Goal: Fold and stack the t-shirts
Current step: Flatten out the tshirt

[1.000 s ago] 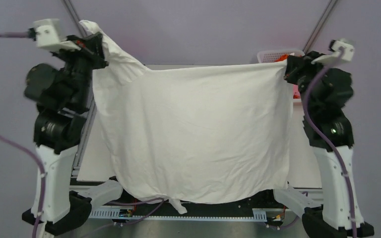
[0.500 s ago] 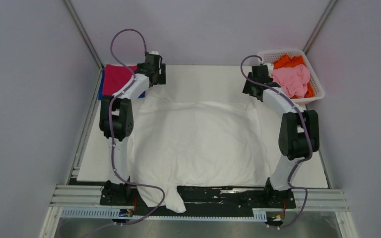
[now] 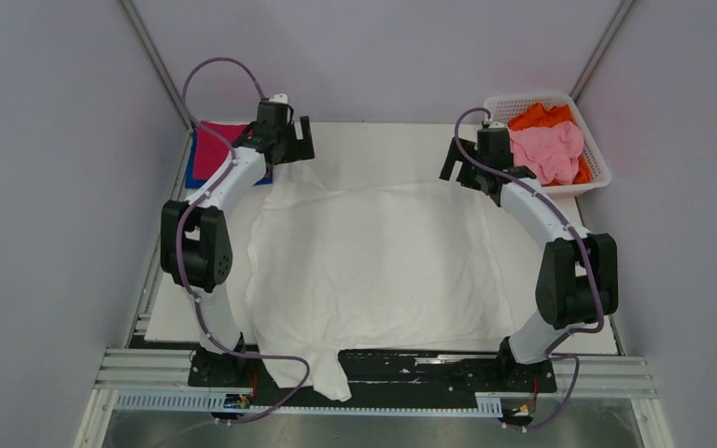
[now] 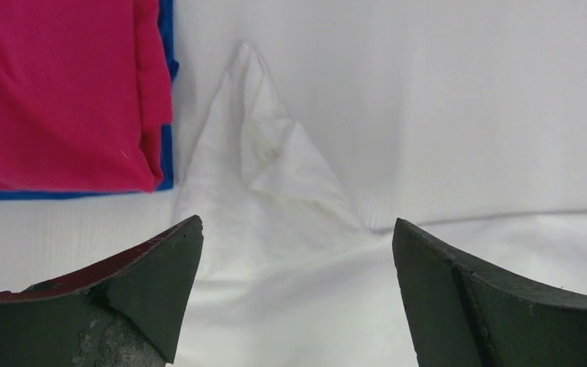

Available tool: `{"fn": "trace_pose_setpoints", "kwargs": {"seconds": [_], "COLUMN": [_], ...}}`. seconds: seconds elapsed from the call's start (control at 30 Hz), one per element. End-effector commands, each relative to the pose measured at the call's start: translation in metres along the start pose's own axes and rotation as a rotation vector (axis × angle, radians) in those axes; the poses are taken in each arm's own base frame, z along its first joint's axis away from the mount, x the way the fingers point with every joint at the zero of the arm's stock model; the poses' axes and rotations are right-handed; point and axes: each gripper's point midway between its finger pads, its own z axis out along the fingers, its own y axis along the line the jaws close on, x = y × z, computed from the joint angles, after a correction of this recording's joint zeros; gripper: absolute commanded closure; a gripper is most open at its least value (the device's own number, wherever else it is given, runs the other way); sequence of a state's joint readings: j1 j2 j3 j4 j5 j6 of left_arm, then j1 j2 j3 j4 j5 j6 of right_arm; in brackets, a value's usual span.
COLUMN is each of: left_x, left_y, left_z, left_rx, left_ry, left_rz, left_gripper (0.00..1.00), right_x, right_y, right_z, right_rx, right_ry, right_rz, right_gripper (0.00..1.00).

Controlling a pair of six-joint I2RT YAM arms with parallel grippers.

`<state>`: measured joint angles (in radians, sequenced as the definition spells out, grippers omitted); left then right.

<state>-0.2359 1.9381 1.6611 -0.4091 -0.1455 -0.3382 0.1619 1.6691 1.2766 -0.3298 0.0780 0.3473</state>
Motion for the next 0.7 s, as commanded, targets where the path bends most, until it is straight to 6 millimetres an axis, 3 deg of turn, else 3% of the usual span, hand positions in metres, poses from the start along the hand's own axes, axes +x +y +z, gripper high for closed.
{"fn": "trace_pose_setpoints", "kwargs": {"seconds": [0.0, 0.13, 0.37, 0.67], "left_x": [0.026, 0.047, 0.056, 0.058], "left_y": [-0.026, -0.020, -0.018, -0.020], "left_z": [-0.028, -0.016, 0.031, 0.073], "left_rx": [0.175, 0.150, 0.119, 0.095], "left_ry": [0.027, 0.048, 0.057, 0.075], "left_rz": [-0.102, -0.143, -0.236, -0.271], "left_gripper": [0.00, 0.00, 0.00, 0.00], "right_x": [0.026, 0.056, 0.095, 0.111], "right_y": [0.018, 0.014, 0.004, -0.006], "right_z": [-0.017, -0.020, -0.010, 0.004], "right_rx": [-0.121, -0.131, -0.126, -0.079], "right_ry": [0.058, 0.126, 0.202, 0.240], "right_rz": [0.052, 0.073, 0.087, 0.080], "right_gripper": [0.00, 0.00, 0.00, 0.00]}}
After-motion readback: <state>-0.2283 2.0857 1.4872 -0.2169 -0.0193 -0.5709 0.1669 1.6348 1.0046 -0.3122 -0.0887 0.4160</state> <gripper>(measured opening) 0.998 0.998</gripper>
